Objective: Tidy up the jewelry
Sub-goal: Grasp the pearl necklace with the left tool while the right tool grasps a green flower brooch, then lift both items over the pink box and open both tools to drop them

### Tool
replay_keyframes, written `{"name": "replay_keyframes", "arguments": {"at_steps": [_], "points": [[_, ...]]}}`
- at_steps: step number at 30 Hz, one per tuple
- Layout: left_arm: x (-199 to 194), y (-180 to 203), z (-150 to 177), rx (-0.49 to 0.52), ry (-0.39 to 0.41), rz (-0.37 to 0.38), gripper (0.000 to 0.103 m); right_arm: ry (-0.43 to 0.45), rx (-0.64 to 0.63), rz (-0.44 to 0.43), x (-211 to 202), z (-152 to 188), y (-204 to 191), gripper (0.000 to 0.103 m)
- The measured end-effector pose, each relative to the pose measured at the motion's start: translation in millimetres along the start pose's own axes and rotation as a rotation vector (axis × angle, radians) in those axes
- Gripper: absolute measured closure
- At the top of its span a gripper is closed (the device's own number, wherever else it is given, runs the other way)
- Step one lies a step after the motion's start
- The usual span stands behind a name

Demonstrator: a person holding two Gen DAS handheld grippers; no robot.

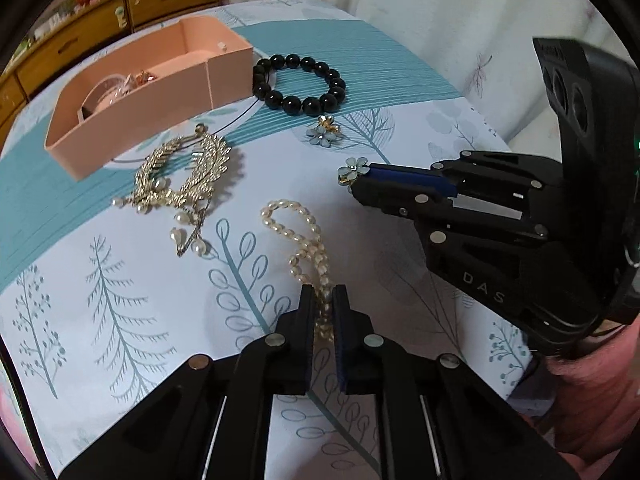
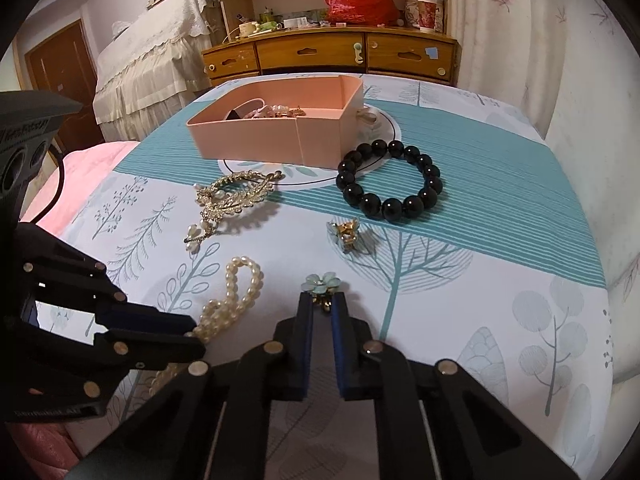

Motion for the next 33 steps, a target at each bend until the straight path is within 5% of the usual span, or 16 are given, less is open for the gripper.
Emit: {"name": "replay_keyframes", "arguments": {"at_steps": [17, 33], "points": [[-48.7, -14.8, -17.3, -0.049, 0.074, 0.013, 0.1, 0.053, 0.046, -0.053, -9.9, -13.2, -5.9, 0.094], [-160.2, -19.3, -88.4, 0.023, 0.351, -0.052, 0.1, 0.135, -0.032, -0.027, -43.4, -68.8, -13.5, 0.094]]}}
Point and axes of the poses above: each gripper's, at about its wrist camera, not at the fingertips, and x roughly the way its jaws point, y to its right, z to its underside, the point moved 6 cm from there along x, roughly the way its jaws point, and after that the axes turned 6 degrees about -x, right-handed, at the moved point
